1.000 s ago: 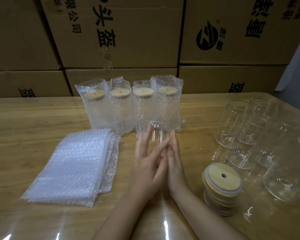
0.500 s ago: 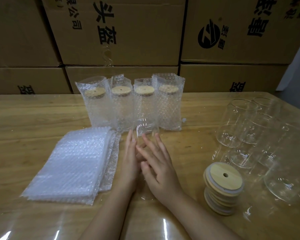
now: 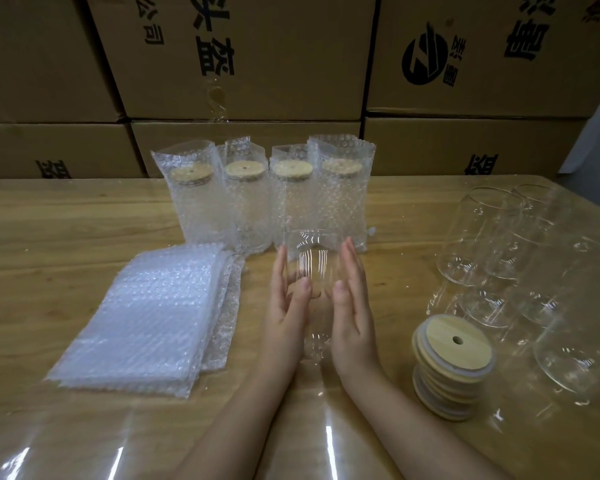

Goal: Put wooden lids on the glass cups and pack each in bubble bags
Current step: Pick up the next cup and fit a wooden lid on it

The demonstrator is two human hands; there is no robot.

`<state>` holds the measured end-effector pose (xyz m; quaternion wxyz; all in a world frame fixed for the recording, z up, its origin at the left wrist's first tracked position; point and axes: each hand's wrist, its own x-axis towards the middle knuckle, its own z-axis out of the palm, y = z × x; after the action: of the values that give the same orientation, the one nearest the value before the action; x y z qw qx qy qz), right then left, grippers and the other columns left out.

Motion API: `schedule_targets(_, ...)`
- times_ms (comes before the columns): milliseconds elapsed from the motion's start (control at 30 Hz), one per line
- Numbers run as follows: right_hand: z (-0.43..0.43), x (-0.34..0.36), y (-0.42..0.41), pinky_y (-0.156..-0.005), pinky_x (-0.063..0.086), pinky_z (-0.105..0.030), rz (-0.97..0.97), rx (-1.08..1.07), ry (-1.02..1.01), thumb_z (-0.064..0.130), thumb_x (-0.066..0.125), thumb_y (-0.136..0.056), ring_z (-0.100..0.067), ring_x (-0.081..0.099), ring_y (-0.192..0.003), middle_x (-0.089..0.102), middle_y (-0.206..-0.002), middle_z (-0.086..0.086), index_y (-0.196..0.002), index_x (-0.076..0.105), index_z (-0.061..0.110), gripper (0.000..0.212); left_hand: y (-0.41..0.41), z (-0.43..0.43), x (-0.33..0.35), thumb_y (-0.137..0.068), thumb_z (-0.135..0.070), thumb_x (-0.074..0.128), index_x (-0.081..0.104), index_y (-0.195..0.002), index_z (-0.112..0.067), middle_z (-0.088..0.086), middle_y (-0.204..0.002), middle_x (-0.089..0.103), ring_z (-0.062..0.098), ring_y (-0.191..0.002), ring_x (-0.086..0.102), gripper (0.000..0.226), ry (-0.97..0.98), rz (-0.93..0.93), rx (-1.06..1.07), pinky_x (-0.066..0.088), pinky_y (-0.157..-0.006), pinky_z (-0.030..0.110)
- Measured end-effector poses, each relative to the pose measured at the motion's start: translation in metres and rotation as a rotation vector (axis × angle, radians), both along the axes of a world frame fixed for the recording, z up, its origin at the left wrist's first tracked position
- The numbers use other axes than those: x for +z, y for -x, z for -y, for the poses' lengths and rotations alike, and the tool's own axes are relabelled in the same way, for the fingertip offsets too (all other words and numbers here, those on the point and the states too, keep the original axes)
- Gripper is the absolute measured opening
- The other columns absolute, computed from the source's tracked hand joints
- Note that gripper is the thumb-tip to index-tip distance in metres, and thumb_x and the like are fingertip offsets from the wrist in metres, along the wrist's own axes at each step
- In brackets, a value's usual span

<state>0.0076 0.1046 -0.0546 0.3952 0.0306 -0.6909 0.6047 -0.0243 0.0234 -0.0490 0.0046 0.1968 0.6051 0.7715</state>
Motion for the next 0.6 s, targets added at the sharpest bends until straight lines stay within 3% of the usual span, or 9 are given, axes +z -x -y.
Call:
schedule_targets(67, -0.0005, 0.0015, -0.0003, -0.101, 0.043, -0.026, 0.077, 0.132, 0.225, 0.03, 0.033, -0.097, -0.01, 0.041, -0.136, 0.04, -0.146, 0.022, -0.135, 0.036, 0.043, 0.04, -0.001, 0.0005, 0.0014, -0.081, -0.045, 0.057, 0.036, -0.132, -0.045, 0.004, -0.125, 0.055, 0.035, -0.122, 0.053, 0.055, 0.01, -0.053, 0.021, 0.045, -0.1, 0.049)
schedule_targets(133, -0.0036, 0.0012, 0.0014, -0.092, 0.05, -0.026, 0.198, 0.236, 0.376, 0.047, 0.032, -0.093, -0.01, 0.056, -0.122, 0.053, -0.137, 0.019, -0.132, 0.041, 0.046, 0.04, -0.0018, 0.0009, 0.0025, -0.082, -0.046, 0.054, 0.032, -0.136, -0.044, 0.004, -0.13, 0.053, 0.028, -0.124, 0.052, 0.058, 0.026, -0.129, 0.035, 0.047, -0.101, 0.042)
schedule_targets(200, -0.0069, 0.0004, 0.0042, -0.097, 0.05, -0.039, 0.298, 0.304, 0.409, 0.059, 0.03, -0.092, -0.012, 0.062, -0.113, 0.059, -0.131, 0.014, -0.131, 0.045, 0.045, 0.044, -0.0024, 0.0007, 0.003, -0.085, -0.043, 0.052, 0.027, -0.138, -0.043, 0.002, -0.136, 0.049, 0.022, -0.124, 0.053, 0.059, 0.02, -0.161, 0.038, 0.049, -0.097, 0.031)
schedule_targets(267, -0.0075, 0.0002, 0.0055, -0.094, 0.051, -0.042, 0.354, 0.338, 0.408, 0.065, 0.034, -0.088, -0.014, 0.065, -0.109, 0.061, -0.129, 0.012, -0.13, 0.045, 0.044, 0.048, -0.0024, 0.0006, 0.003, -0.09, -0.037, 0.052, 0.027, -0.139, -0.041, -0.008, -0.144, 0.043, 0.015, -0.129, 0.049, 0.055, 0.031, -0.166, 0.049, 0.045, -0.102, 0.028)
schedule_targets(367, -0.0037, -0.0034, 0.0047, -0.082, 0.056, -0.033, 0.361, 0.331, 0.36, 0.066, 0.051, -0.073, -0.016, 0.068, -0.103, 0.063, -0.125, 0.006, -0.133, 0.039, 0.041, 0.066, 0.0012, 0.0047, 0.0042, -0.098, -0.024, 0.042, 0.033, -0.139, -0.04, -0.008, -0.153, 0.034, 0.014, -0.139, 0.037, 0.045, 0.134, -0.291, 0.152, 0.033, -0.114, 0.04)
schedule_targets(433, -0.0016, -0.0052, 0.0044, -0.078, 0.057, -0.03, 0.346, 0.311, 0.36, 0.064, 0.055, -0.074, -0.017, 0.069, -0.101, 0.065, -0.121, 0.003, -0.135, 0.037, 0.04, 0.067, 0.0031, 0.0072, 0.0053, -0.1, -0.018, 0.039, 0.039, -0.141, -0.029, 0.002, -0.156, 0.03, 0.015, -0.143, 0.029, 0.043, 0.229, -0.505, 0.203, 0.027, -0.117, 0.035)
schedule_targets(500, -0.0027, -0.0052, 0.0052, -0.076, 0.056, -0.029, 0.328, 0.31, 0.428, 0.065, 0.053, -0.084, -0.017, 0.068, -0.103, 0.066, -0.121, 0.001, -0.139, 0.04, 0.035, 0.064, 0.0014, 0.0061, 0.0042, -0.095, -0.015, 0.043, 0.047, -0.137, -0.013, 0.008, -0.153, 0.033, 0.02, -0.146, 0.024, 0.042, 0.352, -0.727, 0.212, 0.024, -0.117, 0.046)
schedule_targets(600, -0.0077, -0.0057, 0.007, -0.083, 0.056, -0.034, 0.328, 0.338, 0.599, 0.063, 0.041, -0.08, -0.017, 0.067, -0.106, 0.07, -0.116, 0.0, -0.134, 0.049, 0.034, 0.062, -0.0012, 0.0018, 0.0017, -0.089, -0.016, 0.052, 0.059, -0.129, -0.014, 0.007, -0.15, 0.037, 0.037, -0.146, 0.015, 0.04, 0.543, -0.93, 0.193, 0.019, -0.113, 0.064)
